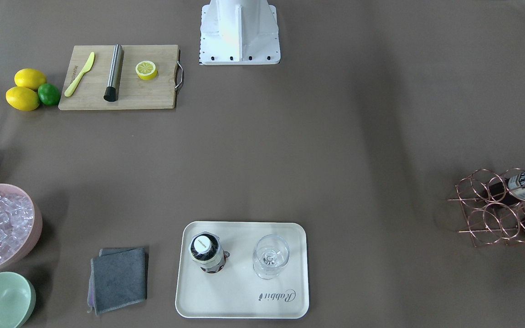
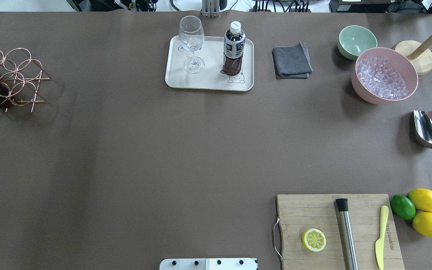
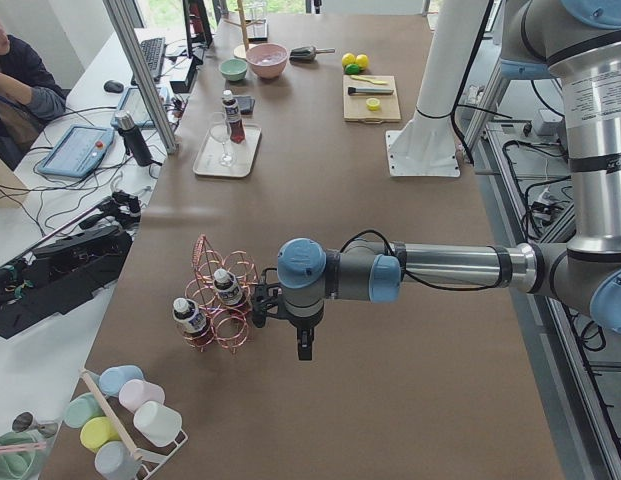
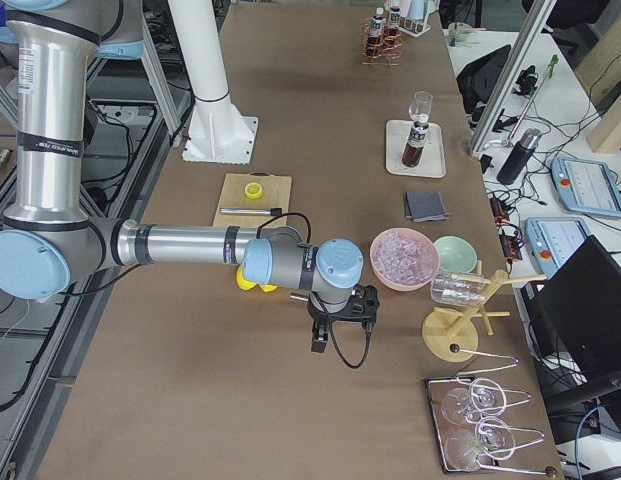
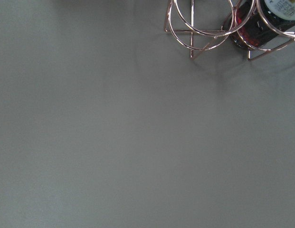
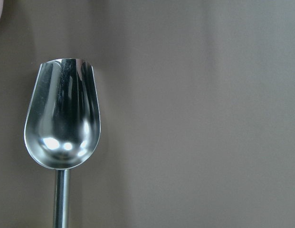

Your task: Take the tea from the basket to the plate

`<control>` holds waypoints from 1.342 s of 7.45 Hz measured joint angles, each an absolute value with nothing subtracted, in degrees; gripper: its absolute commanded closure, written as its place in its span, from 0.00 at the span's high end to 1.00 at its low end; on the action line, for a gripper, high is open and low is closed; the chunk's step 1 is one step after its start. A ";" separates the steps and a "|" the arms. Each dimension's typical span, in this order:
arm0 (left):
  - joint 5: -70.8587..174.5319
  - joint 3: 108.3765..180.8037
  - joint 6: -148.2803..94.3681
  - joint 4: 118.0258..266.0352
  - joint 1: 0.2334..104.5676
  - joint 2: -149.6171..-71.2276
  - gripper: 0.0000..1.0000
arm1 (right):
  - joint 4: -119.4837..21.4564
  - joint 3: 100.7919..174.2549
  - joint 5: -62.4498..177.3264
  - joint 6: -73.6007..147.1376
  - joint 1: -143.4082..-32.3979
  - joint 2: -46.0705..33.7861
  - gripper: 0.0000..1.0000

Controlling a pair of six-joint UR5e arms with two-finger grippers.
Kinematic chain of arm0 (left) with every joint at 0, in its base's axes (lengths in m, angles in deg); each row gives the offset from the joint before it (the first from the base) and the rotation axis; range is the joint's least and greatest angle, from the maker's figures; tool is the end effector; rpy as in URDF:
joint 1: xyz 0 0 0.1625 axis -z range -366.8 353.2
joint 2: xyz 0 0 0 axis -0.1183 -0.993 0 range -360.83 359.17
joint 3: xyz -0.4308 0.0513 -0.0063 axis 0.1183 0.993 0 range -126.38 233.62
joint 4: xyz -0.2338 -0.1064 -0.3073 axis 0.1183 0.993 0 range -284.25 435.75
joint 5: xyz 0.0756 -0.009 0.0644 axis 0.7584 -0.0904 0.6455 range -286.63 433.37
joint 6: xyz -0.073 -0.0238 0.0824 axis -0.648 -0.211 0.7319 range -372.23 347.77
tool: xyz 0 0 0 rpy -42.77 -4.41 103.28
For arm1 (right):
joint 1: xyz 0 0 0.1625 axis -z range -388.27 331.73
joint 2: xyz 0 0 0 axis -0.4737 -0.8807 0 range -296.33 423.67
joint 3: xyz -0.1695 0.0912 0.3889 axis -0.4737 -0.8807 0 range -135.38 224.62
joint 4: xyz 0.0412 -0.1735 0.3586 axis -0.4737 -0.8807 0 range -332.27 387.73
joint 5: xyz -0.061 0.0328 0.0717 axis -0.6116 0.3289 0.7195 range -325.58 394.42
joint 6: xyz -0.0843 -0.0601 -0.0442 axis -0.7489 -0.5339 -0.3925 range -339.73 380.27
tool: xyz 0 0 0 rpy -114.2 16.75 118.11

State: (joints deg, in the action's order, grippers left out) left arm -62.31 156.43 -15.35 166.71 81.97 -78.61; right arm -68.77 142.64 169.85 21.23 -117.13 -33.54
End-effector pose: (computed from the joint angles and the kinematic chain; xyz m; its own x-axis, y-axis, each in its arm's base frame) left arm -0.0444 -0.3886 0.6587 0.6982 -0.0201 -0.7157 0.0166 0.9998 -0.0119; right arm 0.0448 -0.4155 0.6760 0.7032 0.0733 0.7072 0.0080 0.9938 -0.1110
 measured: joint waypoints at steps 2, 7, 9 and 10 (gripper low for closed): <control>-62.33 156.46 -15.31 166.72 81.97 -78.61 0.98 | -68.77 142.64 169.79 21.24 -117.17 -33.61 1.00; -62.67 156.91 -15.30 167.32 81.95 -78.74 0.98 | -68.77 142.59 169.76 21.74 -117.17 -33.64 1.00; -62.68 156.50 -15.30 168.60 81.97 -78.80 0.98 | -68.77 142.61 169.77 21.82 -117.15 -33.62 1.00; -62.68 156.36 -15.30 168.71 81.98 -78.92 0.98 | -68.77 142.61 169.77 21.80 -117.13 -33.58 1.00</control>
